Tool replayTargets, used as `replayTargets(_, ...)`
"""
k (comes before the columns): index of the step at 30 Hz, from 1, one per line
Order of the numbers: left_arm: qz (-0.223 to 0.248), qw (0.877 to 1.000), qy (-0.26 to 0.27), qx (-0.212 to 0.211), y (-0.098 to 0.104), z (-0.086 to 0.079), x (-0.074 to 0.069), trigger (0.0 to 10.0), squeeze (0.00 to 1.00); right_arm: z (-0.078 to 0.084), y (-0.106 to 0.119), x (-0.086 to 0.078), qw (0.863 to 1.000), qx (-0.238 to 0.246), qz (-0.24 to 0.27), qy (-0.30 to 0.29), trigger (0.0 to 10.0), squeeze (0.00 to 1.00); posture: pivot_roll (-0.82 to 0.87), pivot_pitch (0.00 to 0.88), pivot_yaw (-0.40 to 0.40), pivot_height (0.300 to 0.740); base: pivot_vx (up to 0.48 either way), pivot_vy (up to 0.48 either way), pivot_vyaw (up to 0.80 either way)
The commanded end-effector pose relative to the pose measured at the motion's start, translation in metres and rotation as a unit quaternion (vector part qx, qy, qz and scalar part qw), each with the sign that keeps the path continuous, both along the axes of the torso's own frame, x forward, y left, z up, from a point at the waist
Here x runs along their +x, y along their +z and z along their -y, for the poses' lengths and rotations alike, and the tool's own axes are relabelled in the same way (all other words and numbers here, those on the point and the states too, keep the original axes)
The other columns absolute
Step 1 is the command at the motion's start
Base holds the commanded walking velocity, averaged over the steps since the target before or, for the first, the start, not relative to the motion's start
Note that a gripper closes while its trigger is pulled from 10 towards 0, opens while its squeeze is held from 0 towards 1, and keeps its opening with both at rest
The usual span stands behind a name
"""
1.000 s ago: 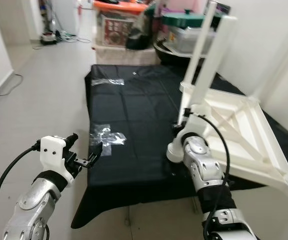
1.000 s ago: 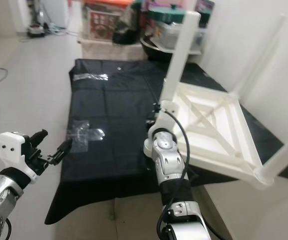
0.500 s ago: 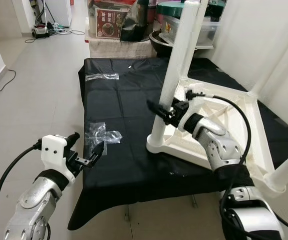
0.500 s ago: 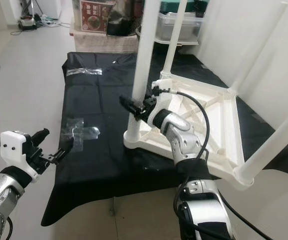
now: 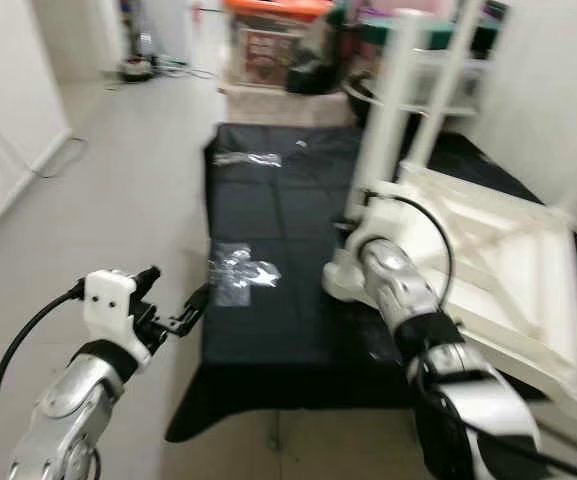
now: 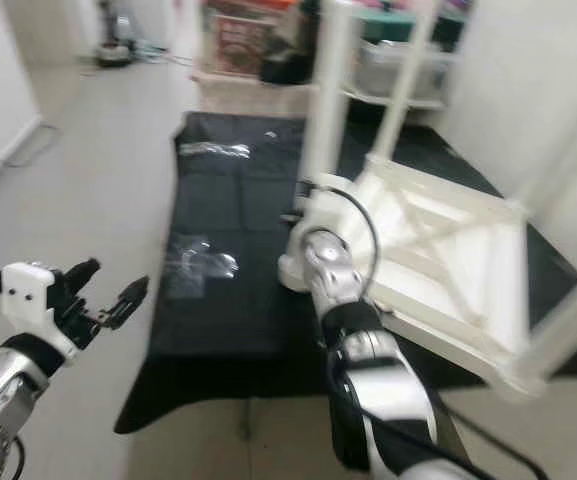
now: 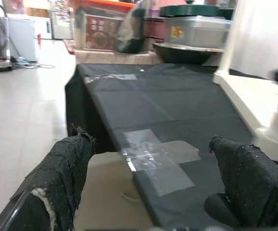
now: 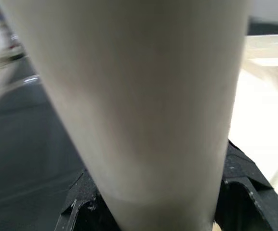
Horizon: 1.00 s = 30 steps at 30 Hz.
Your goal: Building children table
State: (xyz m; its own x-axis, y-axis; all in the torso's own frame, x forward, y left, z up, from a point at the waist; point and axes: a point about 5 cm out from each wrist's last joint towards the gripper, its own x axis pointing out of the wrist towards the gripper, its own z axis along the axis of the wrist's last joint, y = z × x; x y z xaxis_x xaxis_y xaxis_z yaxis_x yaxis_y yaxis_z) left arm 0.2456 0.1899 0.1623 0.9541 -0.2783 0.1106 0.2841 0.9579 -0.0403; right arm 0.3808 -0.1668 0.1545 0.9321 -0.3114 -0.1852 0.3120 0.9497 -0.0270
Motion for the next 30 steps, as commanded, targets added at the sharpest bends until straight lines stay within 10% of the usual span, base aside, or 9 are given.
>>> replayTargets(1, -0.002, 1.0, -0.008, -0.001, 0.001, 0.002, 0.0, 10.0, 0.0, 0.024, -0.03, -0.016, 0.993, -0.047, -0.079, -0.07, 0.0, 0.0, 0.15, 0.0, -0.115, 0.74, 0.0, 0.0, 0.0)
replayTargets(4, -0.002, 1.0, -0.007, -0.001, 0.001, 0.002, 0.0, 10.0, 0.0, 0.02, -0.036, -0.03, 0.991, -0.051, -0.096, -0.081, 0.0, 0.0, 0.14, 0.0, -0.106, 0.74, 0.0, 0.0, 0.0)
replayTargets(5, -0.002, 1.0, -0.007, 0.0, 0.001, 0.002, 0.0, 10.0, 0.0, 0.008, -0.038, -0.037, 0.993, -0.039, -0.104, -0.05, 10.0, 0.0, 0.12, 0.0, -0.097, 0.74, 0.0, 0.0, 0.0)
replayTargets(6, -0.002, 1.0, -0.008, 0.0, 0.001, 0.002, 0.0, 10.0, 0.0, -0.002, -0.033, -0.037, 0.997, -0.011, -0.081, -0.004, 10.0, 0.5, 0.12, 0.0, -0.096, 0.74, 0.0, 0.0, 0.0)
replayTargets(9, -0.002, 1.0, -0.008, 0.0, 0.001, 0.002, 0.0, 10.0, 0.0, -0.002, -0.033, -0.037, 0.997, -0.011, -0.081, -0.004, 10.0, 0.5, 0.12, 0.0, -0.096, 0.74, 0.0, 0.0, 0.0)
replayTargets(10, -0.002, 1.0, -0.01, 0.001, 0.001, 0.002, 0.001, 10.0, 0.0, -0.01, -0.025, -0.033, 0.998, 0.01, -0.053, 0.036, 10.0, 1.0, 0.12, 0.0, -0.095, 0.74, 0.0, 0.0, 0.0)
replayTargets(12, -0.003, 1.0, -0.011, 0.001, 0.0, 0.003, 0.003, 10.0, 0.0, -0.018, -0.001, -0.011, 0.993, 0.049, -0.002, 0.106, 10.0, 1.0, 0.13, 0.0, -0.103, 0.74, 0.0, 0.0, 0.0)
replayTargets(13, -0.002, 1.0, -0.011, 0.0, 0.0, 0.003, 0.003, 10.0, 0.0, -0.021, 0.014, -0.001, 0.986, 0.067, 0.027, 0.153, 10.0, 0.0, 0.13, 0.0, -0.105, 0.74, 0.0, 0.0, 0.0)
replayTargets(30, -0.001, 1.0, -0.012, -0.002, -0.001, 0.005, 0.003, 10.0, 0.0, -0.051, 0.028, -0.01, 0.852, 0.082, 0.105, 0.507, 7.5, 0.0, 0.16, 0.0, -0.122, 0.74, 0.0, 0.0, 0.0)
